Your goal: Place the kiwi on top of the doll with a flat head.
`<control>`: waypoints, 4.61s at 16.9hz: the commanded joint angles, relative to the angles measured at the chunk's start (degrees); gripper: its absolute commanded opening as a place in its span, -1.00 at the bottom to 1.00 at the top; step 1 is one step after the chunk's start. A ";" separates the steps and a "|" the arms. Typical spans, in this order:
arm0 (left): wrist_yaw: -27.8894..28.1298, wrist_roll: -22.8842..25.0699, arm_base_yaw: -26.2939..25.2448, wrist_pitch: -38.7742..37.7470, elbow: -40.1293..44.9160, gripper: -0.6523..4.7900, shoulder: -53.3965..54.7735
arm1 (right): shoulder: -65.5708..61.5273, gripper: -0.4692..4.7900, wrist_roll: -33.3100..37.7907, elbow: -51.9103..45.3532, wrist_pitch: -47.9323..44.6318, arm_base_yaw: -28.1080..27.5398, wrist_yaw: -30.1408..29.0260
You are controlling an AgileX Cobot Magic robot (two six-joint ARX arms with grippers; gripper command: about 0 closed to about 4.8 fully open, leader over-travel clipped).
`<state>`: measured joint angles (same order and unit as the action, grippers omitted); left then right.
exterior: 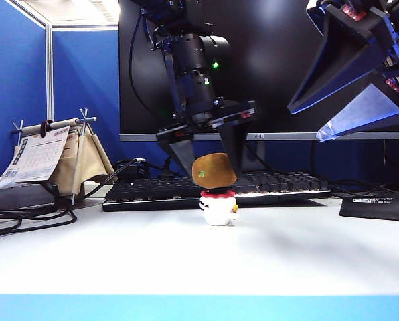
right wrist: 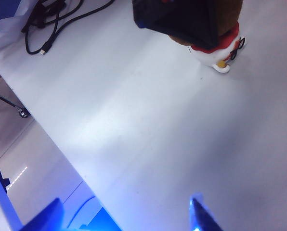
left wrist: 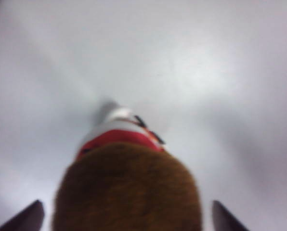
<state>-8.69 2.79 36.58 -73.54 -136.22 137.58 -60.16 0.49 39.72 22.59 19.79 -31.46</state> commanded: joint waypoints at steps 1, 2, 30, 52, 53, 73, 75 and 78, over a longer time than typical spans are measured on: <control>2.58 -0.13 -0.07 0.02 -0.33 0.97 -1.81 | 0.13 0.46 -0.35 0.39 -0.74 0.00 -0.15; 3.78 -0.09 -0.13 0.39 -0.33 0.97 -2.56 | 0.13 0.46 -0.37 0.39 -0.74 0.00 -0.15; 25.22 -24.94 -2.49 54.38 108.80 -0.78 -106.22 | 53.02 -0.07 12.85 -14.45 1.99 0.04 32.92; 11.45 -11.15 -2.10 72.46 134.27 -0.78 -106.66 | 58.66 -0.07 14.19 -36.87 -4.37 0.35 12.68; 14.19 -11.58 -2.10 73.29 134.27 -0.78 -106.66 | 58.66 -0.08 14.10 -36.87 -4.37 0.35 12.66; 12.55 -15.23 -2.10 72.59 135.21 -0.77 -106.66 | 58.71 -0.83 12.98 -36.87 -4.44 0.33 13.53; 12.57 -15.23 -2.10 72.63 135.21 -0.78 -106.66 | 58.71 -0.83 12.98 -36.87 -4.44 0.33 13.53; 13.68 -15.23 -2.10 72.85 135.21 -0.78 -106.66 | 58.71 -0.83 12.98 -36.87 -4.44 0.31 13.53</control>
<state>4.12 -12.47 34.50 -1.30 -0.86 30.98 -1.45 13.72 3.11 18.31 20.03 -17.82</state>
